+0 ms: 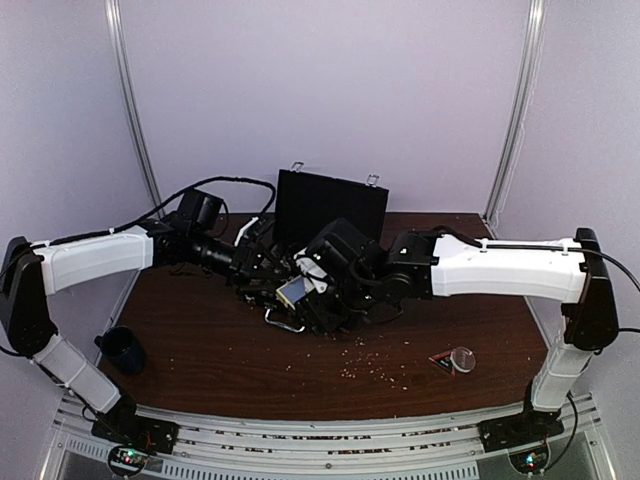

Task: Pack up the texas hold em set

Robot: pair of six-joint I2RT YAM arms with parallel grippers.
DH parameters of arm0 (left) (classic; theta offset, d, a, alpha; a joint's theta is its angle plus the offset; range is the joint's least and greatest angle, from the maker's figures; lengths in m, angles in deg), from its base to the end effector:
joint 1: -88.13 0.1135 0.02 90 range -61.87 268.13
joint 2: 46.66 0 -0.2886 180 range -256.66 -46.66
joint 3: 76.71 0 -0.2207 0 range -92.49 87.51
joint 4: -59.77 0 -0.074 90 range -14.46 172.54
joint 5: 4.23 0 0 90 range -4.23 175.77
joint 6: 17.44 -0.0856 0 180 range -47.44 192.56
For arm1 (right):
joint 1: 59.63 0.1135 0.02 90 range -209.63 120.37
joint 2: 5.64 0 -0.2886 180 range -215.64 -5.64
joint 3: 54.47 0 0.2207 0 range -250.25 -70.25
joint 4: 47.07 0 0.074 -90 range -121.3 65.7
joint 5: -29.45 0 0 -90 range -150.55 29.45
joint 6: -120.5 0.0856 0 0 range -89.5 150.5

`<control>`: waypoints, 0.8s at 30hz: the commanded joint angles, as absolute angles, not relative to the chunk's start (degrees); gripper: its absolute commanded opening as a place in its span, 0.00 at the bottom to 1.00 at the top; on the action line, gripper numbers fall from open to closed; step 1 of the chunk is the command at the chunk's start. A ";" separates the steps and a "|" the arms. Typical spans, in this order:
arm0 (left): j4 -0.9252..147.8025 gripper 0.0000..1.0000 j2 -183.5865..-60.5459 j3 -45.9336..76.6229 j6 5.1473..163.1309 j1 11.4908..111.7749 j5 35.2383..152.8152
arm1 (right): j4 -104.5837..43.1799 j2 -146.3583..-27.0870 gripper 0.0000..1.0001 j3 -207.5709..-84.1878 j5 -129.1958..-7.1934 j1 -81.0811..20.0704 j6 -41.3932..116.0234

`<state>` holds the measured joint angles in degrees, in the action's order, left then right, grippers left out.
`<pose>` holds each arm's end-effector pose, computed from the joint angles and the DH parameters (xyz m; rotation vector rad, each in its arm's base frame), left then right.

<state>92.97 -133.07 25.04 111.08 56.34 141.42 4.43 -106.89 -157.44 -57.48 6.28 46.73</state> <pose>0.2281 -0.2245 0.2894 0.4396 2.4801 -1.6948 0.1674 0.3632 0.2814 -1.0372 2.2995 0.5558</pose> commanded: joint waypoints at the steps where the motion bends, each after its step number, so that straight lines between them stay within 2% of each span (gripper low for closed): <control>1: 90.92 0.63 -134.61 25.33 110.88 55.86 142.22 | 3.15 -106.16 0.51 -159.30 -56.08 6.94 45.88; 11: 91.88 0.65 -136.97 24.78 109.94 55.50 140.42 | 0.98 -104.50 0.50 -157.64 -55.17 8.23 46.47; 15: 91.92 0.57 -137.66 24.56 109.93 55.46 141.03 | 0.73 -104.28 0.50 -157.36 -54.35 8.39 46.41; 20: 91.82 0.40 -137.89 24.30 109.76 55.49 142.78 | -0.07 -104.55 0.50 -157.25 -53.82 8.43 46.02; 24: 90.03 0.32 -137.80 25.30 110.99 55.39 144.44 | -0.32 -105.42 0.49 -157.80 -53.91 8.44 45.97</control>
